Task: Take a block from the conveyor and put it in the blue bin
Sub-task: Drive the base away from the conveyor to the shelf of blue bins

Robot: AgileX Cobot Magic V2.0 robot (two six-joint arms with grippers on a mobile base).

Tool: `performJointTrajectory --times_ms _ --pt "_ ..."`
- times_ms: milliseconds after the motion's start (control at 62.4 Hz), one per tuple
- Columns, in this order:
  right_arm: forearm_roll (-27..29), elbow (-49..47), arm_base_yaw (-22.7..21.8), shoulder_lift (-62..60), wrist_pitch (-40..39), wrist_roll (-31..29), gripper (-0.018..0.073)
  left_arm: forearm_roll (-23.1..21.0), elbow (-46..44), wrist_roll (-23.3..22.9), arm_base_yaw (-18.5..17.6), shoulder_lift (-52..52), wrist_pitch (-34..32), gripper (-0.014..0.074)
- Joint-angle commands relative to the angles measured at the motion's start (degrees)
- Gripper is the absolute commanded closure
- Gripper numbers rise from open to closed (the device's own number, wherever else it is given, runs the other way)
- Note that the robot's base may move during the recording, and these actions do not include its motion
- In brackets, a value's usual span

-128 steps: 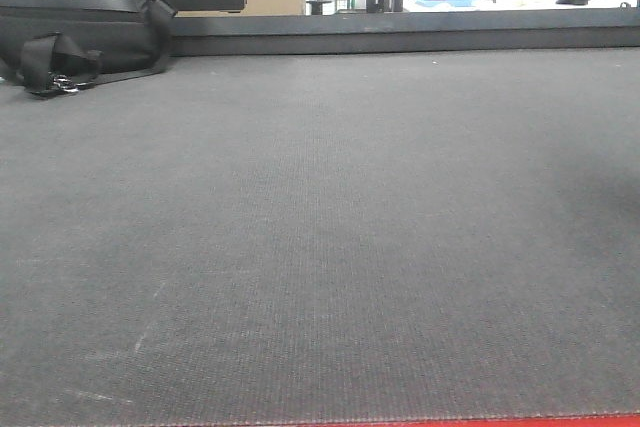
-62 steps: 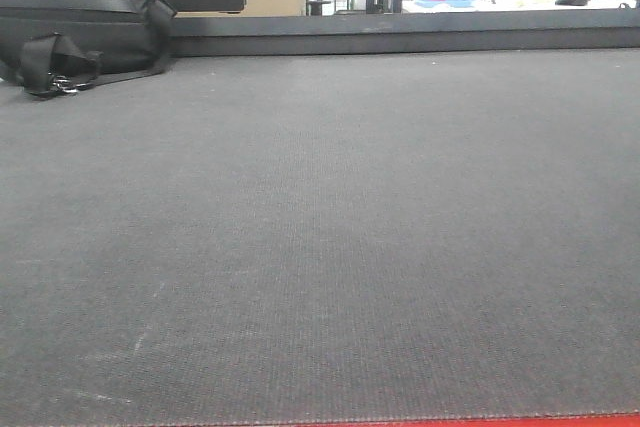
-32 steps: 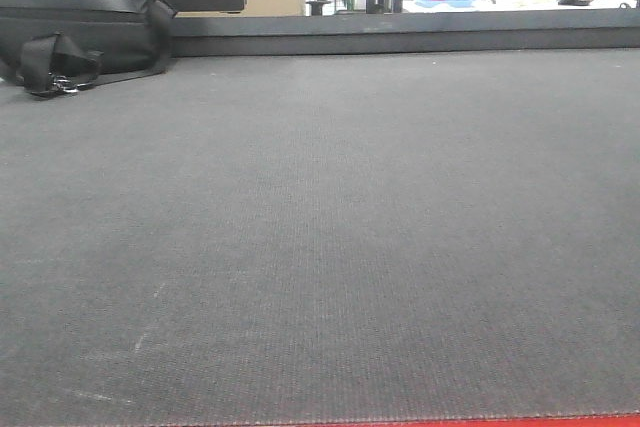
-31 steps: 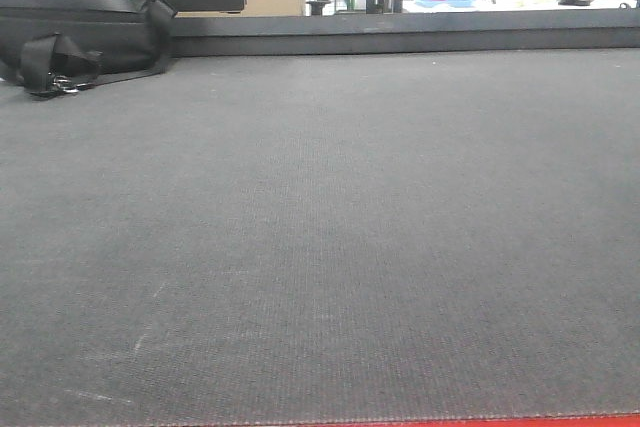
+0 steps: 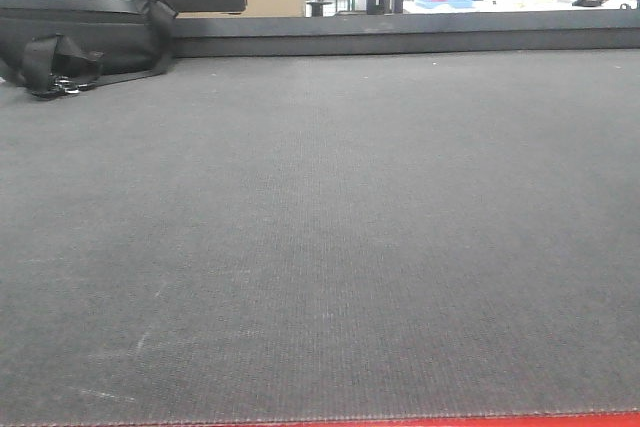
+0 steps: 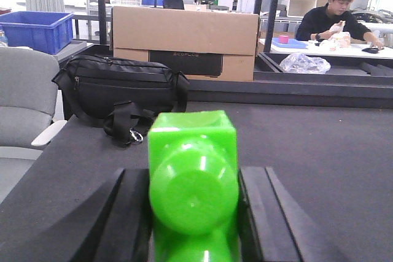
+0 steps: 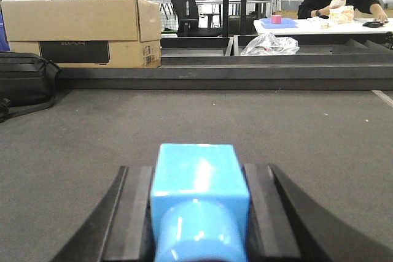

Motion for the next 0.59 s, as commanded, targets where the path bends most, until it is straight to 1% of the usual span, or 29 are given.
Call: performJointTrajectory --times_ms 0,577 --pt "-0.43 0.07 -0.01 -0.29 -1.47 -0.38 0.0721 -0.02 0.12 -0.16 -0.36 -0.35 -1.18 0.0708" --pt "-0.43 0.07 -0.01 -0.29 -1.47 -0.38 0.0721 -0.02 0.12 -0.16 -0.36 -0.35 -1.18 0.0708"
